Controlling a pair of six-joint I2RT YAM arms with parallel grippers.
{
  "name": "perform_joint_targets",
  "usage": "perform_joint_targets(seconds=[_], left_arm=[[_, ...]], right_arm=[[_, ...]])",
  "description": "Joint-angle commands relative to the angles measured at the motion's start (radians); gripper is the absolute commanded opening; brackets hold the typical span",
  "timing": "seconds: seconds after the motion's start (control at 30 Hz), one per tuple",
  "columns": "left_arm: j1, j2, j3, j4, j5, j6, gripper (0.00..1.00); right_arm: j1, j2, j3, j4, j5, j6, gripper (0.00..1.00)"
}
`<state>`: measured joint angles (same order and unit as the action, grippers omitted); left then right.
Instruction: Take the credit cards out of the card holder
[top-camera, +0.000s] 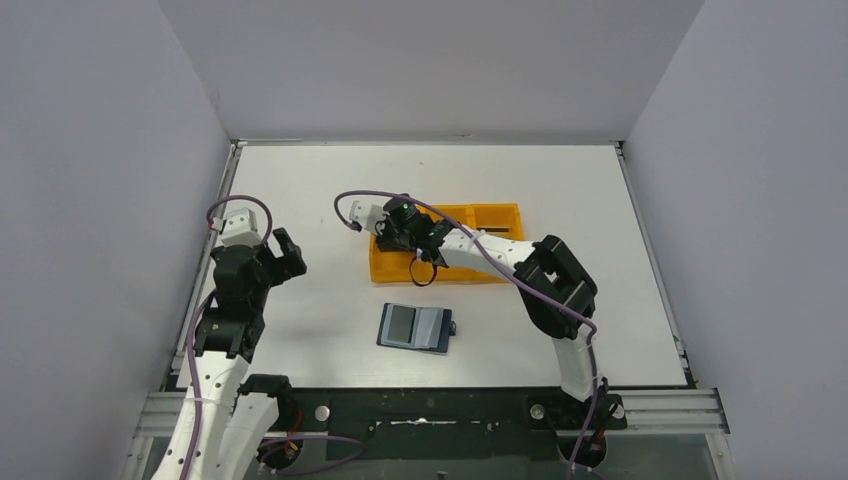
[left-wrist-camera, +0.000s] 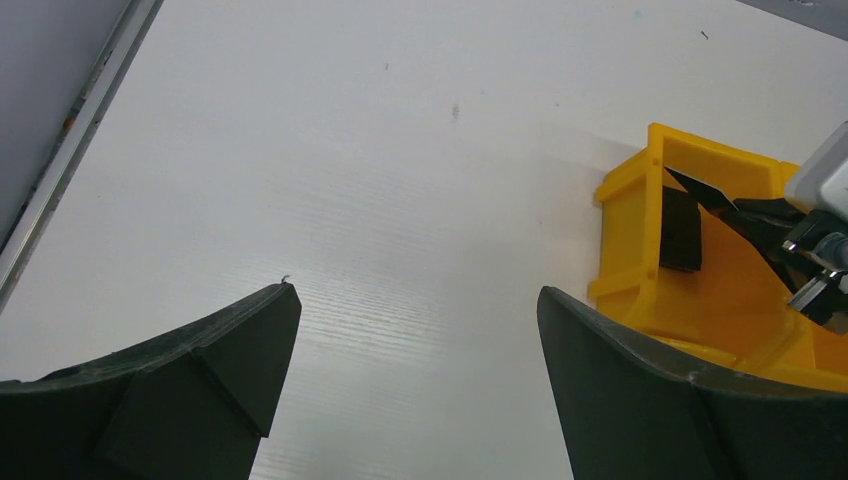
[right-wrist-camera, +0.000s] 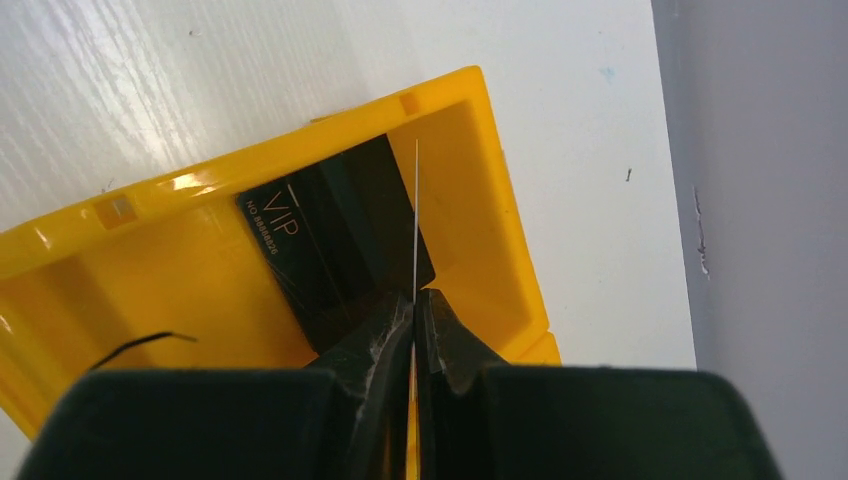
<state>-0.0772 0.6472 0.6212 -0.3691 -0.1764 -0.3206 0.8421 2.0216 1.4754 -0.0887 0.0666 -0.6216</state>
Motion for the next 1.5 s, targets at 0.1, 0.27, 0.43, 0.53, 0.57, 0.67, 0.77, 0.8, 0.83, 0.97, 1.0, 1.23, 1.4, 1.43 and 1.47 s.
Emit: perform_joint_targets(seconds=[0.1, 0.27, 0.43, 0.53, 0.57, 0.67, 0.77, 0.8, 0.83, 0.97, 1.0, 1.23, 1.4, 1.43, 1.47], left_arm=[[0.006, -0.009, 0.011, 0.02, -0.015, 0.014, 0.91], [0.005, -0.004, 0.016, 0.018, -0.007, 0.013, 0.91], [0.005, 0.009, 0.028, 0.005, -0.003, 0.015, 0.91], [0.005, 0.009, 0.028, 0.004, -0.001, 0.015, 0.91], [0.005, 0.009, 0.028, 0.004, 0.0, 0.017, 0.91], [0.005, 0.009, 0.029, 0.002, 0.003, 0.017, 0.91], [0.005, 0.008, 0.028, 0.002, 0.003, 0.017, 0.91], [0.005, 0.009, 0.028, 0.002, 0.006, 0.016, 0.91], [0.006, 0.009, 0.028, 0.004, 0.009, 0.015, 0.91], [0.005, 0.014, 0.029, 0.003, 0.016, 0.015, 0.91], [0.005, 0.013, 0.028, 0.002, 0.016, 0.015, 0.91], [0.005, 0.017, 0.028, 0.002, 0.02, 0.015, 0.91], [0.005, 0.019, 0.029, 0.003, 0.02, 0.014, 0.91], [0.006, 0.019, 0.029, 0.004, 0.02, 0.014, 0.91], [0.005, 0.02, 0.029, 0.004, 0.021, 0.014, 0.91]], right_arm=[[0.031, 0.043, 0.06, -0.003, 0.103, -0.059, 0.0], [0.043, 0.055, 0.055, -0.012, 0.126, -0.048, 0.01], [0.05, 0.052, 0.076, -0.04, 0.112, 0.007, 0.07], [0.053, 0.042, 0.088, -0.061, 0.083, 0.034, 0.16], [0.054, 0.039, 0.087, -0.066, 0.072, 0.043, 0.18], [0.051, 0.035, 0.085, -0.072, 0.067, 0.056, 0.23], [0.05, 0.03, 0.082, -0.077, 0.062, 0.072, 0.24], [0.048, 0.029, 0.08, -0.079, 0.053, 0.078, 0.24], [0.046, 0.027, 0.078, -0.081, 0.039, 0.084, 0.23], [0.034, 0.027, 0.051, -0.047, 0.03, 0.105, 0.23], [0.032, 0.032, 0.048, -0.046, 0.03, 0.101, 0.23], [0.02, 0.043, 0.044, 0.001, 0.065, 0.116, 0.21], [0.016, -0.027, 0.036, -0.003, 0.031, 0.303, 0.21], [0.014, -0.042, 0.039, -0.013, 0.042, 0.381, 0.21], [0.007, -0.059, 0.041, -0.028, 0.04, 0.452, 0.22]])
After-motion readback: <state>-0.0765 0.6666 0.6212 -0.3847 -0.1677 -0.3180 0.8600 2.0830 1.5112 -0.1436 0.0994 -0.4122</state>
